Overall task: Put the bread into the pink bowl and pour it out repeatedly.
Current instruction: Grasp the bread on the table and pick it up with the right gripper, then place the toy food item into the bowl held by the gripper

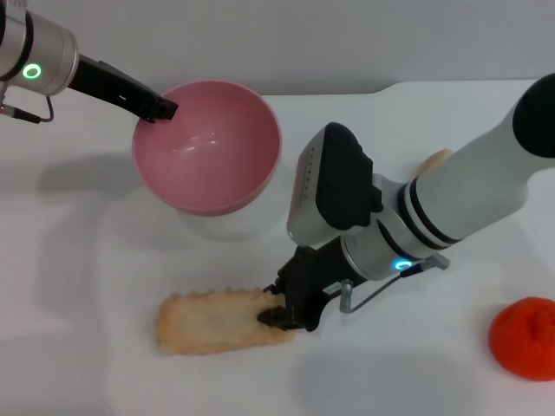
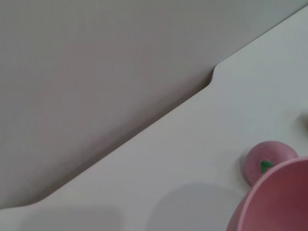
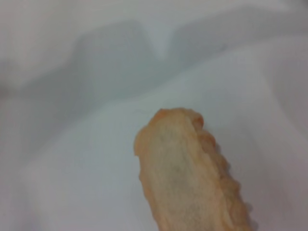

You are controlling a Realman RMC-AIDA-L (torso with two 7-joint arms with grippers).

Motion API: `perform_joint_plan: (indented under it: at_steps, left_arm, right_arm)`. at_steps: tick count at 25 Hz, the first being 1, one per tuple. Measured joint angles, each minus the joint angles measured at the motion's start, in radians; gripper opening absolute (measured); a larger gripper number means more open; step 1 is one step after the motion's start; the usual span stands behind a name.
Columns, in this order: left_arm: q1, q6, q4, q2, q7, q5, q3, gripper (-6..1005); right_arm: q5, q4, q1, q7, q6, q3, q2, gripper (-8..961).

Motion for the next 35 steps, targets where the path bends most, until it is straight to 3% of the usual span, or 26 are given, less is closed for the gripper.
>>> perform_joint_plan:
  at_steps: [15,24,35]
  left_arm:
    - [-0.01,0.001,-0.008,0.034,-0.002,0.0,-0.004,45]
    - [-0.002,-0.003,-0.01,0.039,-0.002,0.0,-0.004,45]
    - [-0.004,-0.006,-0.017,0.031,0.007,0.002,0.0,45]
  right_arm:
    - [-0.007,-0.241,-0.047,-0.031,0.084,0.039,-0.008,217]
    - [0.004,-0.581,-0.24,-0.131,0.113,0.114,-0.002,190]
    - [0.222,-0.629,-0.358,-0.323,0.103,0.332,0.004,174]
